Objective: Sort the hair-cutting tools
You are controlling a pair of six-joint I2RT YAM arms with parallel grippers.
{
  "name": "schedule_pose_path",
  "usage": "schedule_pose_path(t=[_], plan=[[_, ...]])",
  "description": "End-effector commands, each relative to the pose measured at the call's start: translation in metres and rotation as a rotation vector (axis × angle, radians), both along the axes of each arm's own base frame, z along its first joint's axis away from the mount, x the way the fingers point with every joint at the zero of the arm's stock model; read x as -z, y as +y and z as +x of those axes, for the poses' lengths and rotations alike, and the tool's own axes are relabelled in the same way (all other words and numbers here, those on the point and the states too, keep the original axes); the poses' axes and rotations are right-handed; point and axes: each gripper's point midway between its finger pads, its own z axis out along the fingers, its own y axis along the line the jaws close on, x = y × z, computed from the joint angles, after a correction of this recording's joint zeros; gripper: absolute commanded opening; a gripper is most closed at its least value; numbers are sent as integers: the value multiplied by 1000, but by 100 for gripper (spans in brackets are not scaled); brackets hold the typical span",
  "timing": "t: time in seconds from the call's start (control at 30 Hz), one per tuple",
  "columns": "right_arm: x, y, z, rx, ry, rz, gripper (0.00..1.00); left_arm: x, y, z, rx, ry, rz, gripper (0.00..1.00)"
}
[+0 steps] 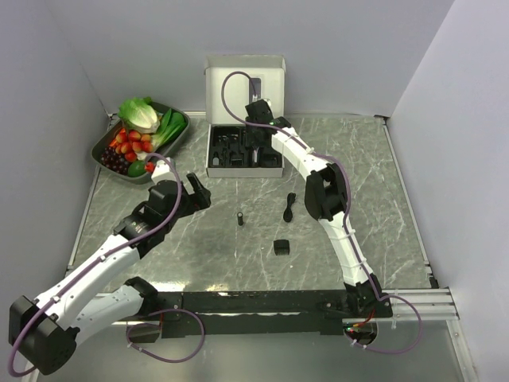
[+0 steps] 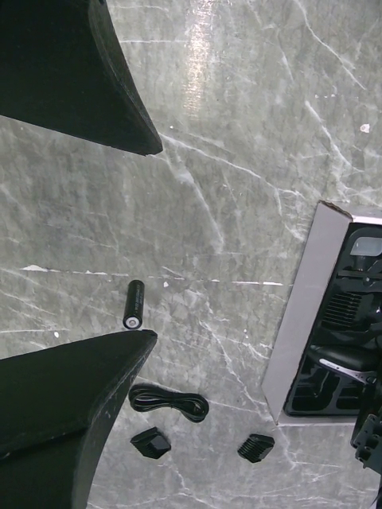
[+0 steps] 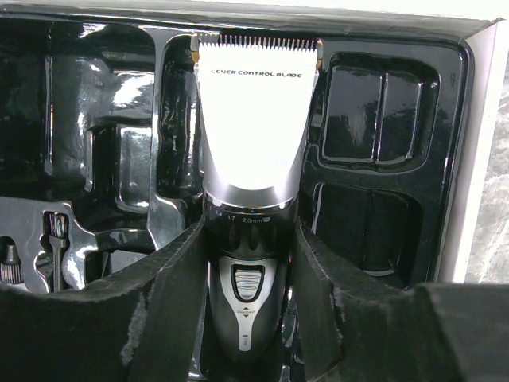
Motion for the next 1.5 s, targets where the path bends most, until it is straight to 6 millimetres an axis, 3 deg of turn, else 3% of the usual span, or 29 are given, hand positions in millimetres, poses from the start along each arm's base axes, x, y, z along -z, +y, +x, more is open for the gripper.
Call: schedule_pose_path(t=[0.0, 0.17, 0.3, 0.43, 0.53, 0.63, 0.67, 0.77, 0.97, 1.0, 1.07, 1.1, 1.13, 1.2, 1.23, 1.27, 1.37, 1.4, 1.43, 1.47], plan=[[-20, 2, -2, -19, -25, -8, 56, -10, -4, 5, -5, -30, -22, 98], [-35, 3, -2, -34, -56, -6, 69, -8, -4, 6, -5, -26, -12, 97], [-48, 5, -3, -45, -78, -2, 71, -8, -4, 7, -7, -24, -11, 97], [-77, 4, -6, -42, -139, 3, 72, -10, -3, 7, -12, -29, -10, 97], [-84, 2, -8, -37, -156, -7, 66, -9, -2, 6, -15, -28, -7, 97], [-93, -1, -13, -35, -164, -12, 51, -8, -3, 6, -8, -27, -6, 98], [-95, -3, -15, -34, -168, -13, 40, -9, -2, 6, -9, -27, -4, 97], [-102, -10, -24, -30, -180, -16, 28, -9, 0, 8, -19, -37, 8, 97], [-95, -46, -45, 35, -156, -86, 24, -11, 0, 27, -67, -49, 49, 98], [-93, -51, -48, 46, -153, -95, 24, -5, 0, 32, -83, -32, 66, 98], [-90, -69, -55, 74, -140, -107, 29, -14, 1, 44, -117, -48, 81, 99], [-89, -81, -54, 101, -134, -101, 29, -7, 0, 52, -122, -26, 109, 97], [-89, -91, -59, 114, -125, -100, 30, -21, -4, 61, -129, -44, 103, 95], [-96, -110, -59, 147, -128, -74, 29, -15, -4, 75, -145, -16, 140, 76], [-89, -118, -62, 157, -112, -77, 28, -26, -6, 84, -154, -34, 130, 69], [-90, -125, -62, 168, -111, -72, 27, -27, -7, 90, -158, -34, 127, 54], [-86, -149, -62, 213, -93, -75, 24, -32, -3, 115, -184, -41, 119, 36], [-84, -152, -62, 216, -89, -75, 23, -21, 5, 127, -199, -12, 123, 34], [-80, -161, -60, 234, -82, -78, 21, -26, 5, 137, -199, -19, 112, 30], [-77, -164, -58, 245, -77, -71, 18, -23, 8, 145, -201, -10, 114, 21]])
